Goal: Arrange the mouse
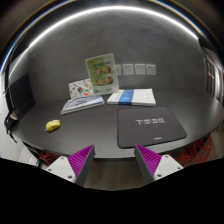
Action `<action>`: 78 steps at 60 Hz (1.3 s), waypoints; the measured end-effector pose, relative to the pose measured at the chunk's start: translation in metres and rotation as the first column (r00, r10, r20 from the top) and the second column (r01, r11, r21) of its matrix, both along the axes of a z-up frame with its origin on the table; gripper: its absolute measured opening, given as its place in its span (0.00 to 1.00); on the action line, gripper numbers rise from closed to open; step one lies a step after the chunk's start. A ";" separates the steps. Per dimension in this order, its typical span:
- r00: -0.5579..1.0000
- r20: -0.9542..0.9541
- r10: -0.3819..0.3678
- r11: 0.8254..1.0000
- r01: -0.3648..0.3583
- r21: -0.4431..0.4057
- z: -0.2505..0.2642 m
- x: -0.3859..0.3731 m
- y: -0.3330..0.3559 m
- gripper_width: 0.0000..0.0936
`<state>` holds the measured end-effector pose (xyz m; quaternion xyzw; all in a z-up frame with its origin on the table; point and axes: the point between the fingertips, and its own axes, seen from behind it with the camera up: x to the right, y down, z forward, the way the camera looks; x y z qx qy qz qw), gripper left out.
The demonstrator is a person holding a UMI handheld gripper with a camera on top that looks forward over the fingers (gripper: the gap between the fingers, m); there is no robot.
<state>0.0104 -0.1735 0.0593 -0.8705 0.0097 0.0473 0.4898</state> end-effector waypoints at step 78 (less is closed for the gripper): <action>0.976 0.091 0.197 0.976 -0.186 -0.116 -0.078 -0.413 0.199 0.53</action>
